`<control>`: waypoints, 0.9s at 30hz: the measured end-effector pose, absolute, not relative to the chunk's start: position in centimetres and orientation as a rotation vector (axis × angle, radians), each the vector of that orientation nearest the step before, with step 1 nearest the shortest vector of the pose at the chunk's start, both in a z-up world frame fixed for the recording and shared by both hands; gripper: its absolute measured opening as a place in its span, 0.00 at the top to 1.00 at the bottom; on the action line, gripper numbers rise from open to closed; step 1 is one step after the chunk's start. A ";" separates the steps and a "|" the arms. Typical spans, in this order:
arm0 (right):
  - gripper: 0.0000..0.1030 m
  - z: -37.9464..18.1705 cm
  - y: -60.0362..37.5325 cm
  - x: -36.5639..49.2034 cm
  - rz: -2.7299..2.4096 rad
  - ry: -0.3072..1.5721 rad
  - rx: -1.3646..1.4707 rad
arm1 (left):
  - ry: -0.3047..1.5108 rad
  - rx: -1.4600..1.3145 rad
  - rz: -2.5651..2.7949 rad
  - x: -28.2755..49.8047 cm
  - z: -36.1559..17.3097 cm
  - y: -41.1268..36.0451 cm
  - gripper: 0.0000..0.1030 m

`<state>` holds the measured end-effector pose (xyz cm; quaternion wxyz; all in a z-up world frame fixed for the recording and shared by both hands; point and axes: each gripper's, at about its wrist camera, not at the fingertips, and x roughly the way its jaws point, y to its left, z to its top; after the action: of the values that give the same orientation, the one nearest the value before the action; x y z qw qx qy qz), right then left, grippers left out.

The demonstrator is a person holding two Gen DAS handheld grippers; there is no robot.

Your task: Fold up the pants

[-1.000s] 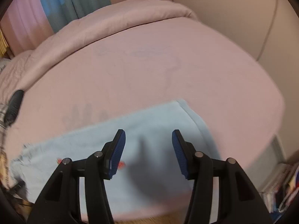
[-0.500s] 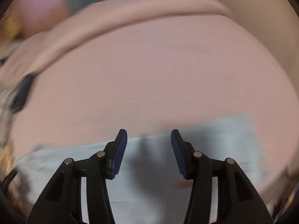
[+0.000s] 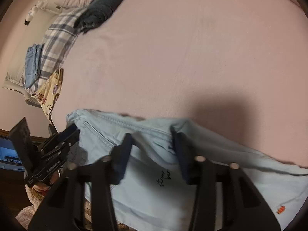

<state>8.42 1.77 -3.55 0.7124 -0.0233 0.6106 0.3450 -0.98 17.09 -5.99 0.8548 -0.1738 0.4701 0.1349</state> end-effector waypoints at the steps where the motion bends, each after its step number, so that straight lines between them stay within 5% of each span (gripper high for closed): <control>1: 0.89 -2.7 0.5 7.9 0.751 1.312 -0.060 | 0.986 -0.358 0.283 -1.0 -6.0 17.0 0.56; 17: 0.92 -4.8 1.9 9.2 0.616 1.191 -0.154 | 0.936 -0.393 0.210 -2.9 -3.3 17.3 0.56; 23: 0.83 -1.4 2.4 7.9 0.588 1.100 -0.170 | 0.967 -0.457 0.083 -5.3 -3.0 14.9 0.56; 25: 0.73 -0.1 2.7 6.9 0.619 1.071 -0.173 | 0.996 -0.403 0.119 -5.5 -4.1 14.4 0.56; 27: 0.69 0.8 3.7 5.5 0.687 1.059 -0.206 | 1.029 -0.382 0.171 -5.6 -5.7 14.7 0.68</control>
<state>5.47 3.69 0.78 0.8025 -0.0962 0.4941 0.3203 -5.58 14.74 -5.65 0.8498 -0.1813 0.4883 0.0811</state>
